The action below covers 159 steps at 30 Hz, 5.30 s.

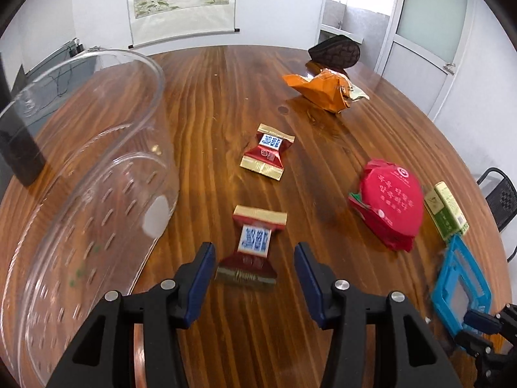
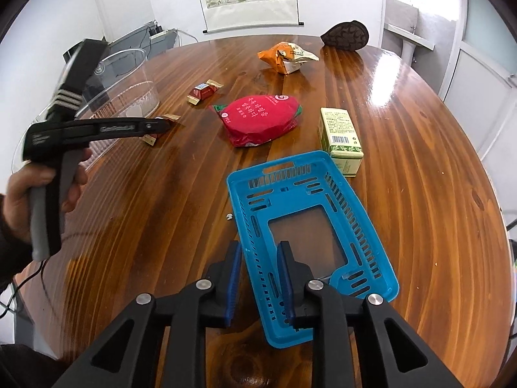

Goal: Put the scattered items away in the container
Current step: 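Grasp a red-and-white wrapped chocolate with the left tool, then lift the blue basket with the right tool toward the clear container while the left tool carries the chocolate, then lower the basket into the clear container and open the right tool while the left tool drops the chocolate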

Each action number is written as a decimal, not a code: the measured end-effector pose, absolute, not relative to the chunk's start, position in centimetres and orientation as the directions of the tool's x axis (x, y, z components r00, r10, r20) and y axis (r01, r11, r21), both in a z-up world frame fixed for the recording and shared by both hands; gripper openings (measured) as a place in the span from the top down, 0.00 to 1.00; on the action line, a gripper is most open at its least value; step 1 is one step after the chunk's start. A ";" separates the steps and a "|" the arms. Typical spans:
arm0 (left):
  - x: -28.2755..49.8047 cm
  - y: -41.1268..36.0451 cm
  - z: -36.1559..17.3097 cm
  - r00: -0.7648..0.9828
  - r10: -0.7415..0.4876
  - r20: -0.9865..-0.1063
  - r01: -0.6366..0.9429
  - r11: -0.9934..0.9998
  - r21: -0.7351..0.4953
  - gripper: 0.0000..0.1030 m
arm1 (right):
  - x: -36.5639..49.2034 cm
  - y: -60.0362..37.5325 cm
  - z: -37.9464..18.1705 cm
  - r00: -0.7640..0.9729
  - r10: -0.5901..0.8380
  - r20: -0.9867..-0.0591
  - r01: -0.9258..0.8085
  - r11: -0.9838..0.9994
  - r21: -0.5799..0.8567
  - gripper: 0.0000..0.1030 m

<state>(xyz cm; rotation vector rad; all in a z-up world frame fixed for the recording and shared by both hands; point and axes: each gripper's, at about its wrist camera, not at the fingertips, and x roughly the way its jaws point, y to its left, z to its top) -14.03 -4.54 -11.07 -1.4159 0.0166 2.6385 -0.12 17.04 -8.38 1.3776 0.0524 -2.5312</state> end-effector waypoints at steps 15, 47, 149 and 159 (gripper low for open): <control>-14.8 -3.6 -11.7 -0.575 0.117 -0.810 -0.155 -0.987 -0.033 0.63 | -1.4 17.5 -7.7 -0.524 -0.211 -0.825 0.245 -0.965 0.091 0.68; -8.9 -3.8 -9.2 -0.624 0.214 -0.752 -0.182 -0.975 -0.127 0.77 | -1.8 16.0 -8.7 -0.502 -0.226 -0.835 0.323 -0.944 0.062 0.81; -1.1 -21.7 -1.5 -0.653 -0.284 -0.702 0.487 -0.867 -0.103 0.59 | -11.0 -14.0 2.4 -0.520 -0.555 -0.649 0.736 -0.677 -0.010 0.87; -1.0 -22.0 -2.1 -0.642 -0.289 -0.710 0.498 -0.861 -0.100 0.57 | -11.4 -14.1 1.9 -0.517 -0.548 -0.657 0.733 -0.681 -0.009 0.87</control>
